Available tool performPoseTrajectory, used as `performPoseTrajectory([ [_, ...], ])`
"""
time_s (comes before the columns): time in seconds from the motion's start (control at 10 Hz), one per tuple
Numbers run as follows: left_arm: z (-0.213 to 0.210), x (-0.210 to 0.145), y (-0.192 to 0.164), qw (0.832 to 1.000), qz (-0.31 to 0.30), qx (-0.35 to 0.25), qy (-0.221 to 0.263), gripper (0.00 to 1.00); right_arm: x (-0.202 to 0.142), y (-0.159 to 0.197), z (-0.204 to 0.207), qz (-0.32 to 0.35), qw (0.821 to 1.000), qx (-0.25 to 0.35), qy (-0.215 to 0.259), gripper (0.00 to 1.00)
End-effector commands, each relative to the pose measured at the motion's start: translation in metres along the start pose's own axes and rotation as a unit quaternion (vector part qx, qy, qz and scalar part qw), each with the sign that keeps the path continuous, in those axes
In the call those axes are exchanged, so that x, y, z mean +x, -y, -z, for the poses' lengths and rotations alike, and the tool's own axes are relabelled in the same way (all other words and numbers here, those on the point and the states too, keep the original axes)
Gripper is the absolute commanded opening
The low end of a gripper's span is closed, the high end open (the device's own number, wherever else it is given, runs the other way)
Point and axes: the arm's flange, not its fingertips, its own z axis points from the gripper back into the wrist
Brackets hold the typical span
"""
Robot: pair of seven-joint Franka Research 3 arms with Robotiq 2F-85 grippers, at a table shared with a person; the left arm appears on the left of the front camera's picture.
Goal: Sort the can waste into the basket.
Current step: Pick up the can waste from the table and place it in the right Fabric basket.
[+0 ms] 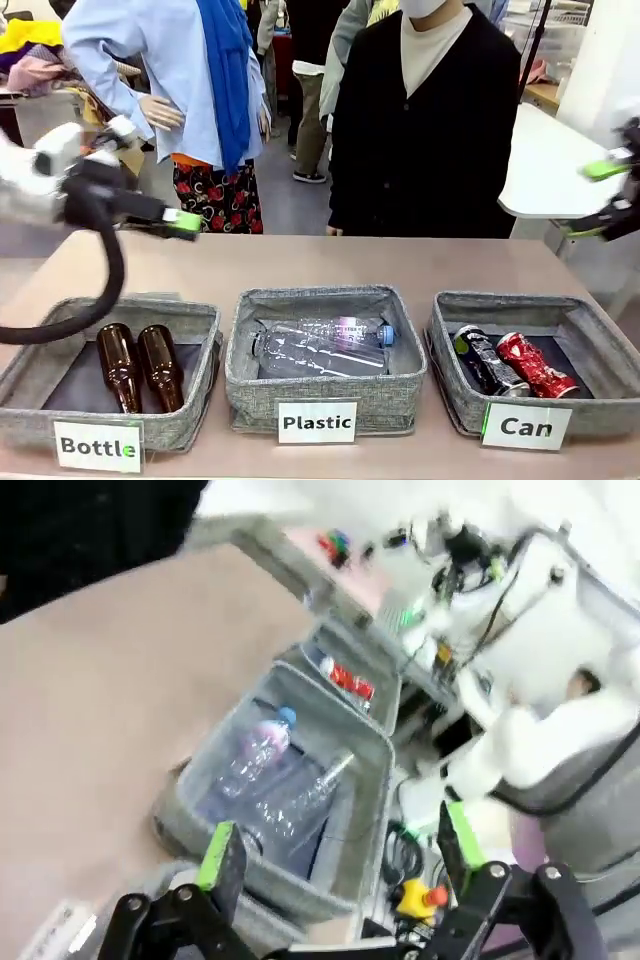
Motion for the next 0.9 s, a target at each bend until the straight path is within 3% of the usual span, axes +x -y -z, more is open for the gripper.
performPoseTrajectory([
  [0.0,-0.046,-0.016,-0.025,0.987,-0.077,-0.057,0.126,1.00,0.001,0.014,0.044,0.022,0.999,0.048,0.008,1.00],
  [0.1,-0.067,-0.025,-0.043,0.976,-0.104,-0.096,0.168,1.00,0.000,0.028,0.052,0.030,0.997,0.065,0.009,1.00],
  [0.2,-0.080,-0.031,-0.060,0.968,-0.121,-0.095,0.196,1.00,0.001,0.043,0.048,0.049,0.996,0.066,0.027,1.00],
  [0.3,-0.072,-0.033,-0.030,0.990,-0.080,-0.053,0.108,1.00,0.006,0.061,0.032,0.077,0.992,0.066,0.069,1.00],
  [0.4,-0.072,-0.033,-0.030,0.990,-0.080,-0.053,0.108,1.00,0.010,0.077,0.014,0.096,0.987,0.032,0.126,1.00],
  [0.5,-0.072,-0.033,-0.030,0.990,-0.080,-0.053,0.108,1.00,0.001,0.053,0.052,0.060,0.996,0.057,0.017,1.00],
  [0.8,-0.072,-0.033,-0.030,0.990,-0.080,-0.053,0.108,1.00,0.001,0.053,0.052,0.060,0.996,0.057,0.017,1.00],
])
